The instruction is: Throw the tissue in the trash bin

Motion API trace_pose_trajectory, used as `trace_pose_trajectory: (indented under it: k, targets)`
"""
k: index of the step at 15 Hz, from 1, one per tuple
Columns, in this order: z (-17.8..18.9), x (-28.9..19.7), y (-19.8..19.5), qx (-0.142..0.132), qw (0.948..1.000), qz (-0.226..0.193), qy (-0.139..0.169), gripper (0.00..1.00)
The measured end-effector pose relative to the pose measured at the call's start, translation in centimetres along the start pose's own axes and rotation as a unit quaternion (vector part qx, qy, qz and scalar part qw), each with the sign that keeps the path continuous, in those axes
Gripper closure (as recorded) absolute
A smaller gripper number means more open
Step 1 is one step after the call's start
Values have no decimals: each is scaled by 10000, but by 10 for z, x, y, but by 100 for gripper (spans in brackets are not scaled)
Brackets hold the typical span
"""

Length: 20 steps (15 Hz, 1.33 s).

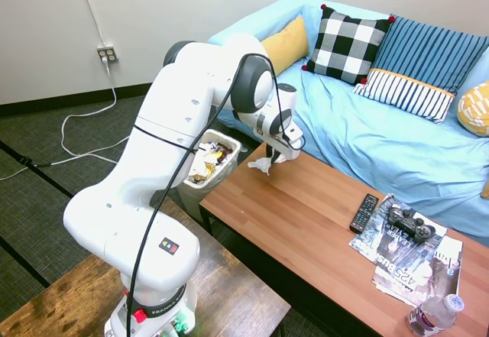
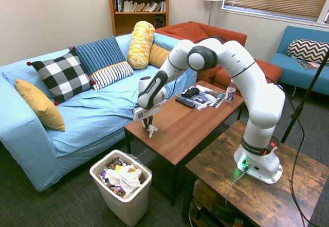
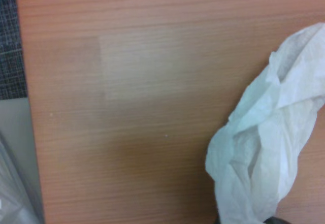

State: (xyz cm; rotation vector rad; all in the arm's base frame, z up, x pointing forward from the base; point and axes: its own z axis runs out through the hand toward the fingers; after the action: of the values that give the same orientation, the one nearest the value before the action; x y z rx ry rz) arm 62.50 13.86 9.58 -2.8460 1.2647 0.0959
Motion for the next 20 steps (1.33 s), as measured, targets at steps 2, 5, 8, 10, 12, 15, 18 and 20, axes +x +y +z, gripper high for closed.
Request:
trace_pose_trajectory:
  k: [2,5,8,10,12,15,18,20]
  targets:
    - [-5,3,0,41,10000,11,1,100]
    - [-41,-18,-16,172,9997,-180,-5,100]
    - [-73,-104,-51,131,9966,-806,145,100]
    - [-72,-184,-79,-2,9918,-1235,326,100]
    - [-61,-241,-101,-137,9868,-1549,444,100]
    - [-28,-293,-121,-315,9802,-1893,483,100]
    - [8,-324,-127,-502,9774,-1991,498,0]
    - [18,-324,-131,-590,9772,-1971,519,0]
